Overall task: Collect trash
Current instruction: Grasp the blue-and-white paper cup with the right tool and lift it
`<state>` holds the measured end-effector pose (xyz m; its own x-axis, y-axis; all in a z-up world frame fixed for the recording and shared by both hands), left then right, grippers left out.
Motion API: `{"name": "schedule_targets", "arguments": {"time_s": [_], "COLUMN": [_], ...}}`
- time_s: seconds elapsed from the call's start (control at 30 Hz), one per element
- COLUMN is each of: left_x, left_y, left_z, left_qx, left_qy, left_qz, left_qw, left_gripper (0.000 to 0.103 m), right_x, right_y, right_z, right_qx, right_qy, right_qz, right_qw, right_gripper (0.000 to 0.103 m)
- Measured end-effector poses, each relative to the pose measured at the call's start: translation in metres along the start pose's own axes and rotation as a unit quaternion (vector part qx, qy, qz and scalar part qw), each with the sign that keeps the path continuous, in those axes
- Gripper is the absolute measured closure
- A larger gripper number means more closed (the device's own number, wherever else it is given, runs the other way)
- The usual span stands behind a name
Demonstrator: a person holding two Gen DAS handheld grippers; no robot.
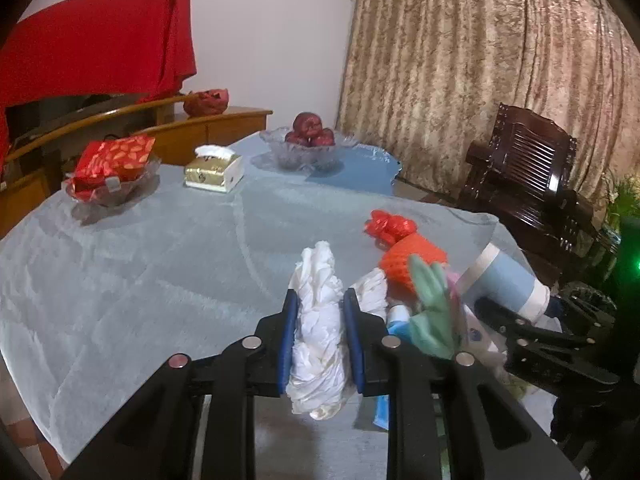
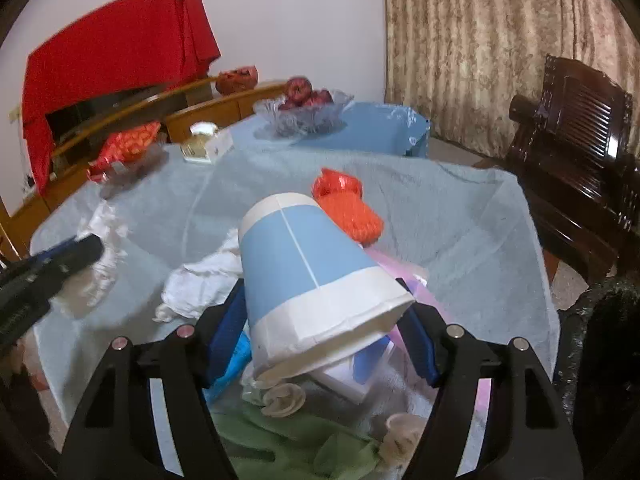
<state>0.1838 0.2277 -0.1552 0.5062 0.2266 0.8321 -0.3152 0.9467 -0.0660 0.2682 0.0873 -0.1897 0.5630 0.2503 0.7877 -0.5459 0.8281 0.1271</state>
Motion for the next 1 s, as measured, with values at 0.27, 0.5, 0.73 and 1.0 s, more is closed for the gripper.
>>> {"name": "schedule_targets", "arguments": {"time_s": [0.27, 0.5, 0.73, 1.0], "left_x": [0.003, 0.001, 0.000, 0.005], "left_y": [-0.017, -0.039, -0.067, -0.113], "left_z": [0.018, 0.030, 0.042, 0.055], "left_qx": [-0.015, -0.034, -0.057, -0.098], "left_qy": [-0.011, -0.012, -0.013, -0.021], "left_qz": [-0.008, -0.020, -0.036, -0.056], "left_qw": [0.9998, 0.9991, 0.9976, 0.9934], "left_gripper": [0.080, 0.080, 0.080, 0.080], "right_x": [0.005, 0.004, 0.002, -0.001], "right_y": [-0.008, -0.031, -0.054, -0.078], "right_z": [0.042, 0.083, 0.121, 0.156], "right_qx": [0.016, 0.021, -0.004, -0.039], "right_qy": [-0.027, -0.050, -0.069, -0.092], "right_qz": [-0.023, -0.059, -0.068, -0.078], "right_qw": [0.999, 0.997, 0.995, 0.992], "right_gripper": [0.033, 0.033, 0.033, 0.033]}}
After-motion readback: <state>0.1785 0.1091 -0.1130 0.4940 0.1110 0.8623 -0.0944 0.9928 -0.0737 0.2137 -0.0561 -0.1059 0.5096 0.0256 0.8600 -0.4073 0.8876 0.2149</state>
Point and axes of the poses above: each gripper's, at about its wrist camera, not at the fingertips, and z roughly against the way its jaws point, y to its left, x to its top, the point moved 8 cm from there along -z, roughly the way its jaws point, and after that the axes turned 4 degrees about x, right-handed, at the moved point
